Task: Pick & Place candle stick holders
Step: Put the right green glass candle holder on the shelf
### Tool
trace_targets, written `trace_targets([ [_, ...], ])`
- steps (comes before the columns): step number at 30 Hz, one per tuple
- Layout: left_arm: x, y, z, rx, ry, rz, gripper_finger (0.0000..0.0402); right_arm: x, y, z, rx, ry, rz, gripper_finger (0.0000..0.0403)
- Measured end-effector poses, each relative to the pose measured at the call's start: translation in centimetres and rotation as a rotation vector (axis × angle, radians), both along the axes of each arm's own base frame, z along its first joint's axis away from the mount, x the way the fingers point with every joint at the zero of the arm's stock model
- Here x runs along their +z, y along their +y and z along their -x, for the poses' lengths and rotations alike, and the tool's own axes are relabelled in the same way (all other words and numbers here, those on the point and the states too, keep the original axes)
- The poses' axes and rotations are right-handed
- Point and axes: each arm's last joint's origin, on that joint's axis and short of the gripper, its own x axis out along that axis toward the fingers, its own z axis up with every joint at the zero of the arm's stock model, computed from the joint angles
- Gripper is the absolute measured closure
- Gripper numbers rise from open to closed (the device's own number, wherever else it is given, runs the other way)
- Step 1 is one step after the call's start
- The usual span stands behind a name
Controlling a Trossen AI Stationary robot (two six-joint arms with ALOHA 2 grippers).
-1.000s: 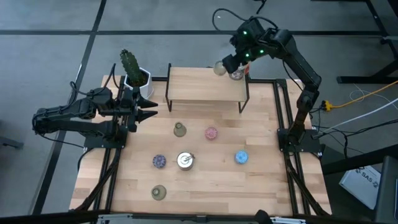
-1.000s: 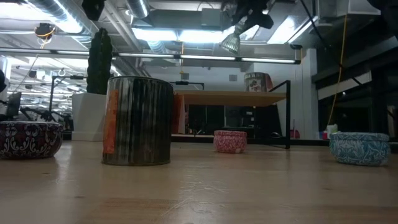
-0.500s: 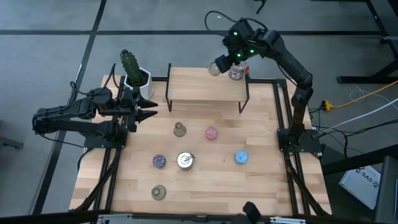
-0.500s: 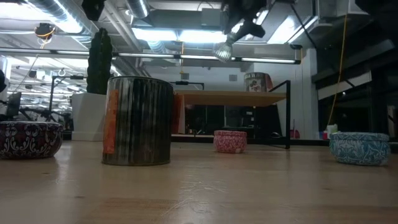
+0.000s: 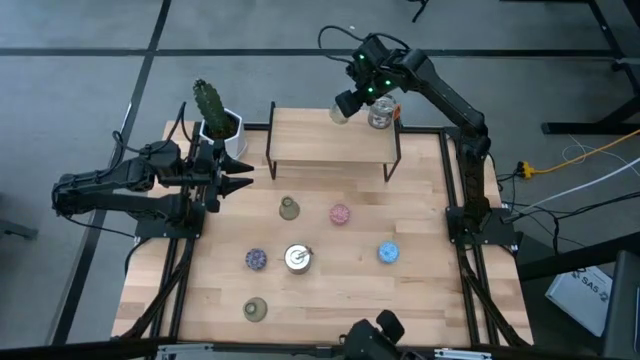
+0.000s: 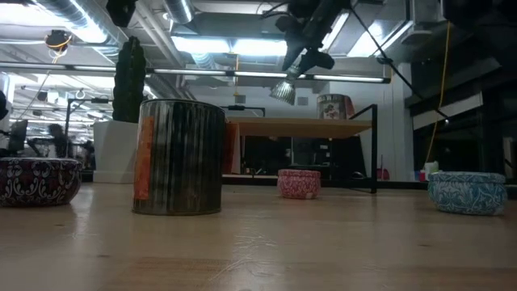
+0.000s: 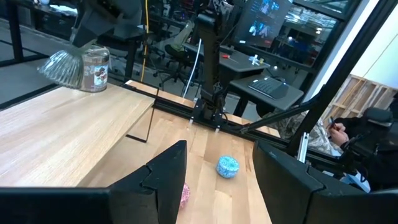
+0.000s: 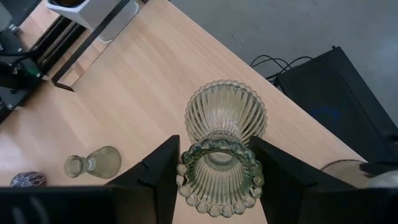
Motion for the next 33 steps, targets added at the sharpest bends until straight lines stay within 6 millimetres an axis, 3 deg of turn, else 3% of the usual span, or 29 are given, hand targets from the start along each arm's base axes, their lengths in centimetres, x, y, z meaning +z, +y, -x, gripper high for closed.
trace_targets([
  [10,0.0,0.0,0.0,0.0,0.0,0.0,0.0222,-2.4,-1.2,-1.5,0.018,0.057,0.01,0.023],
  [18,0.0,0.0,0.0,0.0,0.0,0.0,0.0222,-3.2,-1.6,-2.0,0.038,0.074,0.031,0.023],
  [33,0.0,0.0,0.0,0.0,0.0,0.0,0.0222,-3.5,-1.7,-2.2,0.291,0.135,0.17,0.0231],
])
